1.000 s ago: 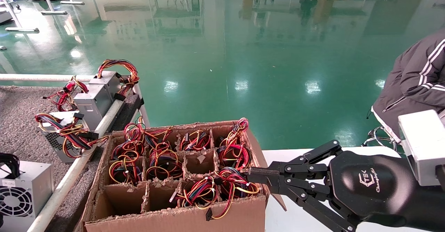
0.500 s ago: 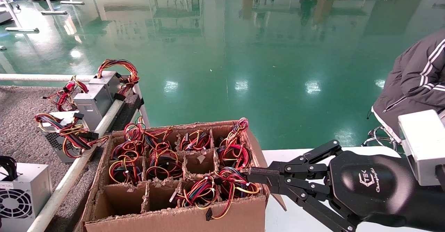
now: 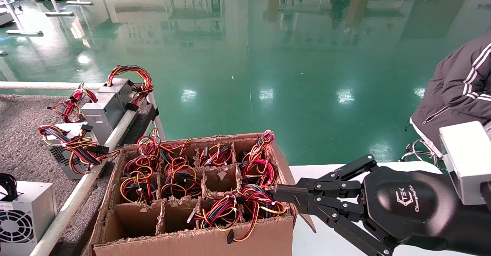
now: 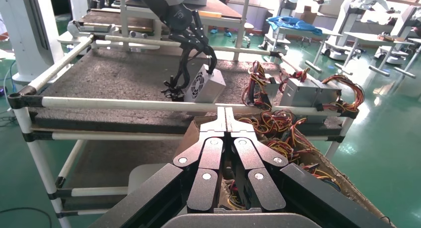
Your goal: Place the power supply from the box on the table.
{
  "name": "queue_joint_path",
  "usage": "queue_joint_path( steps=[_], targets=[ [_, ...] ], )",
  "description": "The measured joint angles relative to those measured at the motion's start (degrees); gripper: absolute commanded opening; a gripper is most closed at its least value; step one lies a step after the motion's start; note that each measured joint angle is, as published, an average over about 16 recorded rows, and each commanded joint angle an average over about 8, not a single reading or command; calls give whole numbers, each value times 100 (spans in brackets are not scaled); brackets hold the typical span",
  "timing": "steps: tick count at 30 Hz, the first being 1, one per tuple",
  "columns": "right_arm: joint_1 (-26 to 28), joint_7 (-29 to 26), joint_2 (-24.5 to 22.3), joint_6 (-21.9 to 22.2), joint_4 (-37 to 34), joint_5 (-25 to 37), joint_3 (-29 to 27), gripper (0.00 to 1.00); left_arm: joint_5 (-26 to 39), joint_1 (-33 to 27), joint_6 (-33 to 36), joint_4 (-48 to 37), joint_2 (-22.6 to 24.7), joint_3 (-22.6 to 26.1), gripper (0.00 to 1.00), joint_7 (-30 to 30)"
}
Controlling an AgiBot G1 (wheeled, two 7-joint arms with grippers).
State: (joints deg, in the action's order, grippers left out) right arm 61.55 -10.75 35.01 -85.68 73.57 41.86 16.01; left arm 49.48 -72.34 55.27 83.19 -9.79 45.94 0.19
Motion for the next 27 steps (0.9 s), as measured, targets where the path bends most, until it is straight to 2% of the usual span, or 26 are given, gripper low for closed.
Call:
queue_joint_path(
  steps=[27],
  targets=[
    [0,0,0,0,0,0,0,0,-310,-121,-204,17,-90,318,100,302]
  ],
)
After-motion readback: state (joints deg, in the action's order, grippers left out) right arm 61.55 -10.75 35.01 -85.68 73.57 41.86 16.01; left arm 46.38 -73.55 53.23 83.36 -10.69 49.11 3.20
